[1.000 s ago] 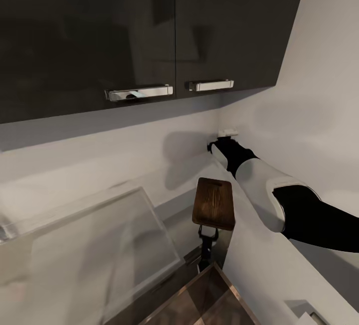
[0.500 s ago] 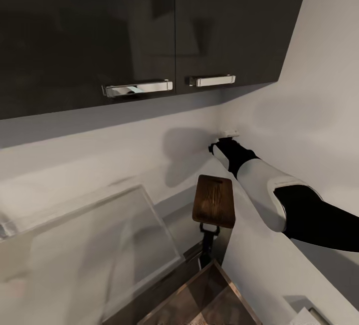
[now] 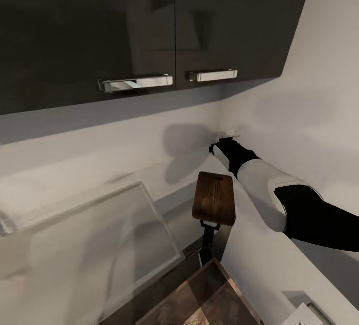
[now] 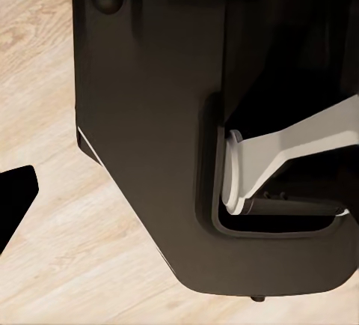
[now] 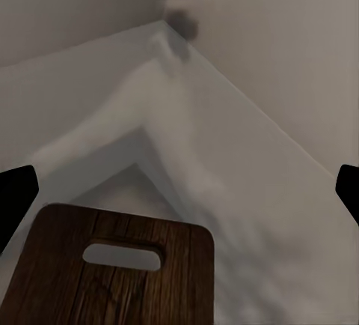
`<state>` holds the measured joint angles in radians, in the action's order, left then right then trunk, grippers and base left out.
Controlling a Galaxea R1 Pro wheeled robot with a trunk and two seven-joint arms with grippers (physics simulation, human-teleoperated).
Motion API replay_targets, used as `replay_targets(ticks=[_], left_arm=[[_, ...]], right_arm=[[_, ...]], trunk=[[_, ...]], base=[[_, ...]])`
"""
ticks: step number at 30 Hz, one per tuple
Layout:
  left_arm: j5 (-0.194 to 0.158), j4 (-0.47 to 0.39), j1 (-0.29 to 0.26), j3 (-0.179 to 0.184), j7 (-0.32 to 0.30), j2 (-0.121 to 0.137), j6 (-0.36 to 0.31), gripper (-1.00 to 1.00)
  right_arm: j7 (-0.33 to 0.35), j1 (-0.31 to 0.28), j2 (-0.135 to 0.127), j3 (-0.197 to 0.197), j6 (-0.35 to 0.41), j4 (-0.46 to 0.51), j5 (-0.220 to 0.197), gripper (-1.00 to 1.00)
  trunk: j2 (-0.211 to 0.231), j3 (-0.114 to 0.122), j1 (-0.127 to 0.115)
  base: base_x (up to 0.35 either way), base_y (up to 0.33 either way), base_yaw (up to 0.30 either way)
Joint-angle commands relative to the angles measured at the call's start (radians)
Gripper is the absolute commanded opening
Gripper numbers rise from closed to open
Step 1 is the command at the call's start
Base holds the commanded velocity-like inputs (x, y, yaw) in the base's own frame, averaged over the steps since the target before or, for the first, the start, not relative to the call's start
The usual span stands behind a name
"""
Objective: In the kitchen, take the Vidalia onion out of the sink, dice it on the chopping board with the paring knife, put the diced onion into the bowl on the countertop, then place both the paring knife and the chopping board into the sink.
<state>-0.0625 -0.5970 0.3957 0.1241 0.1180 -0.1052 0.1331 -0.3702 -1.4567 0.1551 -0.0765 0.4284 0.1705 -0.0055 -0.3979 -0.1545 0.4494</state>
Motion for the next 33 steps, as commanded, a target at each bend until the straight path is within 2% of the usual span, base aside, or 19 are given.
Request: replay_targets(ticks=[1,10,21,33], left_arm=[[-0.007,-0.001,0.000,0.006,0.008,0.001,0.002,1.00],[-0.007,-0.001,0.000,0.006,0.008,0.001,0.002,1.00],[-0.007,-0.001,0.000,0.006,0.008,-0.001,0.002,1.00],[-0.007,0.000,0.000,0.006,0.008,-0.001,0.002,1.00]], right_arm=[[-0.003,-0.001,0.000,-0.008,0.009,0.001,-0.001,1.00],[-0.003,-0.001,-0.002,-0.008,0.009,0.001,-0.001,1.00],[-0.003,-0.001,-0.026,-0.008,0.009,0.001,-0.002,1.00],[-0.003,-0.001,-0.029,-0.007,0.009,0.003,-0.002,1.00]], trunk=[[-0.002,-0.004,0.001],[-0.002,-0.018,0.001],[-0.002,-0.036,0.001],[-0.002,-0.055,0.001]], base=[[0.000,0.000,0.000],[0.000,0.000,0.000],[0.000,0.000,0.000],[0.000,0.000,0.000]])
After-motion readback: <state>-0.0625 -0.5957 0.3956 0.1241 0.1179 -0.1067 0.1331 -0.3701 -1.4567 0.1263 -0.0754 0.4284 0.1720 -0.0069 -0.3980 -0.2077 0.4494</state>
